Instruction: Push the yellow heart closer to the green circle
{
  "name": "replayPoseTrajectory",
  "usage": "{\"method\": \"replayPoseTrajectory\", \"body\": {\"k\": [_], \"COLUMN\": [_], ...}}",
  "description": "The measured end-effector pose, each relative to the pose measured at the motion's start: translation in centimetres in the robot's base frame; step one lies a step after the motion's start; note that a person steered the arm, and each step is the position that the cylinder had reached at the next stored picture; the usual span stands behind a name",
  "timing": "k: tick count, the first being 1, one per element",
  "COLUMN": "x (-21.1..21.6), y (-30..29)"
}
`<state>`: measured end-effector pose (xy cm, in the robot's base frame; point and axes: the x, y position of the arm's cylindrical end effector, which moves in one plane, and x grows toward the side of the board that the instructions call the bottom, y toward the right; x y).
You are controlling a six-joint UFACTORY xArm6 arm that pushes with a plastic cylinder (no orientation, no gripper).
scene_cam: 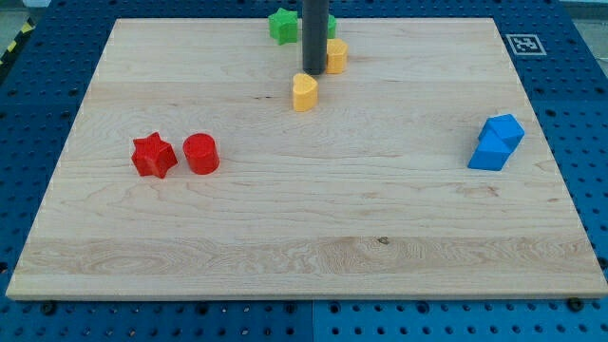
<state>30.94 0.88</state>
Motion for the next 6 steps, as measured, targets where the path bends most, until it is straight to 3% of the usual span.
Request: {"method": "replayPoseTrajectory", "body": {"k": [1, 2, 4, 6], "x": [3.5, 3.5, -1.4, -0.8], "y": [0.1, 3.1, 2.8, 2.6]}}
